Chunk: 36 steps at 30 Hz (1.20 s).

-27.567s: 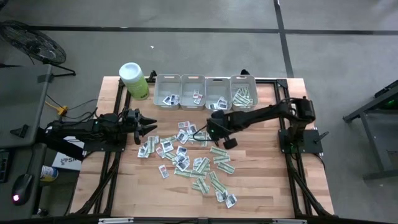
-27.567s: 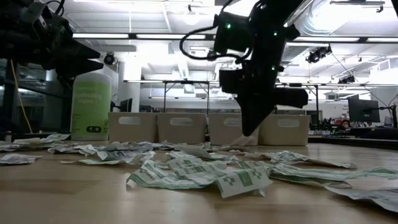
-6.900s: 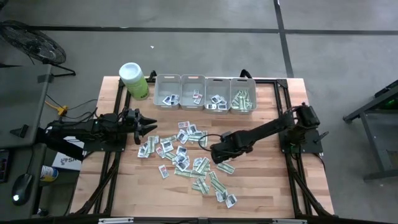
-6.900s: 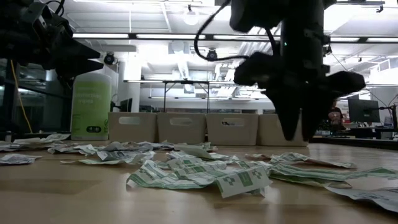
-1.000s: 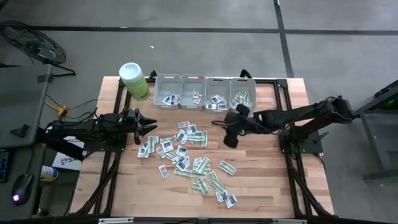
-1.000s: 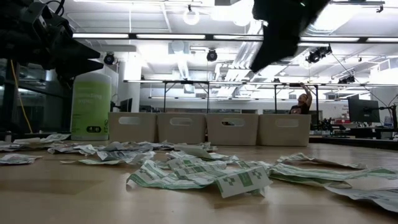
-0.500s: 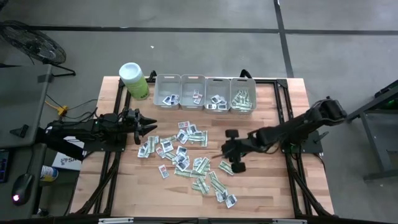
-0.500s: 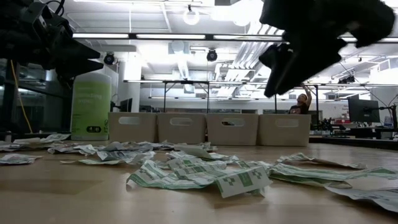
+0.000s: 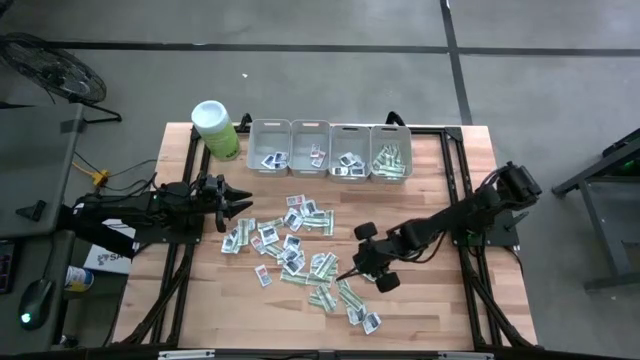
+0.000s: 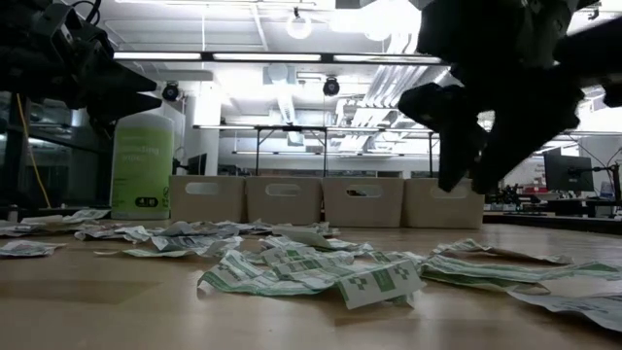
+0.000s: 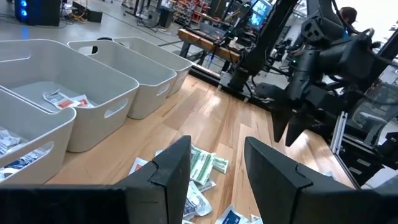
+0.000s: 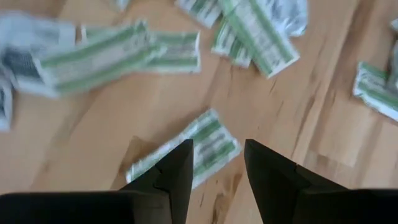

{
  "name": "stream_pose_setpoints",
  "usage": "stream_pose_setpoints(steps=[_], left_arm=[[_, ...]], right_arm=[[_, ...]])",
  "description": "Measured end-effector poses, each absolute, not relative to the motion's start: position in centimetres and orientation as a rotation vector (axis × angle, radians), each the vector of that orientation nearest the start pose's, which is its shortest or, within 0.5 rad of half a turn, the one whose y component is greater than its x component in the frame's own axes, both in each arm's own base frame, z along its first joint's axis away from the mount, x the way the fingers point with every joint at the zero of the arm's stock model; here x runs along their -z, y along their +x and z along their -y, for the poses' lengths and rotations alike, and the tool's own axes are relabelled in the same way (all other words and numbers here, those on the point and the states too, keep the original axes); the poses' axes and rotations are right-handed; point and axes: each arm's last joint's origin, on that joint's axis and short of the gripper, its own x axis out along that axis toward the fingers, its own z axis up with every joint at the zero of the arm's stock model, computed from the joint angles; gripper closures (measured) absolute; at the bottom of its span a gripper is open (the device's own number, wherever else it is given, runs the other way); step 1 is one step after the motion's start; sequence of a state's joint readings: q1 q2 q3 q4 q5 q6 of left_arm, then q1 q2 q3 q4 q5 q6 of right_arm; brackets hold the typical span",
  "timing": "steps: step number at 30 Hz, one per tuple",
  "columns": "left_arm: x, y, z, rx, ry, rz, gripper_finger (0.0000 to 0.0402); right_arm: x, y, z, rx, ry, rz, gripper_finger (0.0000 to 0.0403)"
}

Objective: Pick & Place First Aid Supplies
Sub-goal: Put the bandage into the right gray bin

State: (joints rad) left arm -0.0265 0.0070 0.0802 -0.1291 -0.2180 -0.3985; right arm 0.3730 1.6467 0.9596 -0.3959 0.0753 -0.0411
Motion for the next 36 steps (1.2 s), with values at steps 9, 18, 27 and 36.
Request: stream_pose_setpoints(steps=[9,18,27,36], left_arm=[[-17.8,9.2,-0.4,-0.199,-0.390,-0.016,0.0252],[-17.8,9.2,-0.4,-0.200,-0.390,-0.017,0.0252],[-17.8,9.2,-0.4,-0.200,-0.390,-0.016,0.0252],[-17.8,9.2,-0.4,-0.200,-0.390,-0.016,0.0252]], right_arm=[[-15.8,30.8,-11.0,-0.327,-0.387,-1.144,0.0265],[-14.6,31.5,-10.1,-0.363,-0.371,-1.205,0.0265],[-14.4,31.5,-9.9,-0.363,-0.364,-1.223,0.0266],[-13.2,31.7,-10.1,-0.357,-0.338,-1.261,0.0274]])
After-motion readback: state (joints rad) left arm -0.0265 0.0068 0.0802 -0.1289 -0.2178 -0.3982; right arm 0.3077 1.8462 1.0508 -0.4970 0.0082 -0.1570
